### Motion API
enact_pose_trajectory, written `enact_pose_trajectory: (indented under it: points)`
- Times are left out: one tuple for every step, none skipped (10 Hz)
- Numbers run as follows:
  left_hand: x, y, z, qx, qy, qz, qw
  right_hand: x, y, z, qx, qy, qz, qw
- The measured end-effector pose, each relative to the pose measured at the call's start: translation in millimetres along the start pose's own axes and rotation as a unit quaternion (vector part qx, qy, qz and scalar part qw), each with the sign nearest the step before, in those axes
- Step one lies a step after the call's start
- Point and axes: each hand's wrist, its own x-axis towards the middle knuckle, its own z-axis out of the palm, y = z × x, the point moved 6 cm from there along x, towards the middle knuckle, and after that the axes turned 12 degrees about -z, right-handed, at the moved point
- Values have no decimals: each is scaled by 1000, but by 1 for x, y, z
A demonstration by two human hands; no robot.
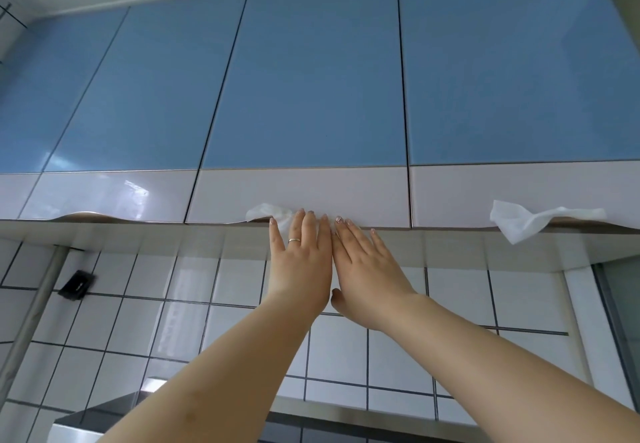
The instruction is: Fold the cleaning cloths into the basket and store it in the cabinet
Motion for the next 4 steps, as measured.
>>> enact_pose_trajectory:
  points:
    - [0, -2, -1, 12, 1, 14, 1000, 0, 1, -1, -1, 0, -3, 1000]
    - [0, -6, -2, 11, -10, 28, 1000, 0, 2, -7, 3, 1, -12, 1000]
    - [0, -14, -5, -17, -16, 33, 999, -7, 3, -18, -1, 26, -31, 999]
    - [-9, -21, -12, -38, -30, 23, 999, -20, 5, -27, -12, 14, -43, 999]
